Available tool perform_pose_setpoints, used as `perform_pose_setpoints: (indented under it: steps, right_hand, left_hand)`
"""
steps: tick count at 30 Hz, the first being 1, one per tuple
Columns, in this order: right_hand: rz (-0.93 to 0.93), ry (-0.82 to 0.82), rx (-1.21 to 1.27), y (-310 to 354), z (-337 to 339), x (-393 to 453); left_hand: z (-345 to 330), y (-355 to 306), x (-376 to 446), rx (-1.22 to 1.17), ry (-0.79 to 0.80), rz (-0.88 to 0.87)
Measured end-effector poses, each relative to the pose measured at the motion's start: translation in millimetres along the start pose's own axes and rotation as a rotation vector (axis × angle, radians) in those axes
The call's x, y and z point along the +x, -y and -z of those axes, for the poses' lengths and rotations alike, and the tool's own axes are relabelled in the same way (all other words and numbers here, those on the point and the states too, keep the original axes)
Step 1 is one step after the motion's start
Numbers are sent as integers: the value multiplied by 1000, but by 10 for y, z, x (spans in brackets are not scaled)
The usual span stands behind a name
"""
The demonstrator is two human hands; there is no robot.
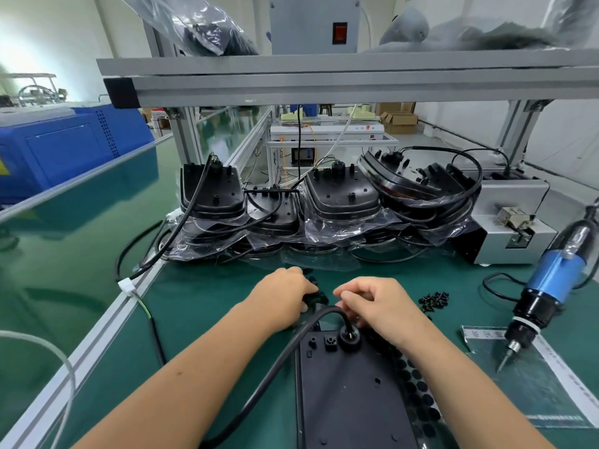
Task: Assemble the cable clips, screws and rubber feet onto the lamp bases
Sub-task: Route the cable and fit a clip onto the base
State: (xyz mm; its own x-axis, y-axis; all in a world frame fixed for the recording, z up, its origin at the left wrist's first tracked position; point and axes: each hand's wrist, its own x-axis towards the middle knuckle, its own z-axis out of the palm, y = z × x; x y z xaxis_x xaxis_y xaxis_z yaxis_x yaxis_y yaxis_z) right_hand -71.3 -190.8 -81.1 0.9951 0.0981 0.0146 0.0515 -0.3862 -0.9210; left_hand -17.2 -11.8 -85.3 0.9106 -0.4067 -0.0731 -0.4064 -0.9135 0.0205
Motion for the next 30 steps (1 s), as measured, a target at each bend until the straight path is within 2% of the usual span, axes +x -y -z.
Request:
perform_pose_setpoints:
  steps: [2,4,7,10,13,15,17,19,21,23,27,30]
  right_hand:
    - [9,7,-67,-1,-18,64]
    - [28,11,-244,-13,-45,169]
    - [33,68,-506,34,-93,309]
    - [4,242,-562,124,-160,402]
    - [41,316,-626,155,-219,446]
    - [73,263,-619,125,-233,458]
    - [128,111,-567,77,-222,457]
    - [172,61,-488,65,-179,453]
    - [154,263,-446,112,-154,421]
    - [127,446,-525,174,-162,402]
    - [79,561,-656,270,-162,464]
    - [47,626,-716,305,-167,494]
  left_hand:
    - [-8,-28,44,40,-9,39]
    - [-33,-26,45,-22,-41,90]
    - [-58,32,-17,-217,-146,138]
    - [-18,110,-93,-460,-225,206]
    - [42,193,-188,-723,-235,251]
    - [67,244,-268,-975,-229,289]
    - [82,259,-345,-1220,-192,318]
    - [105,247,-392,-1353,-160,328]
    - [119,233,-411,-1386,-159,337]
    - [136,213,-427,-1416,-157,348]
    - [193,167,-488,-1605,-170,346]
    - [234,154,-551,-1661,-193,332]
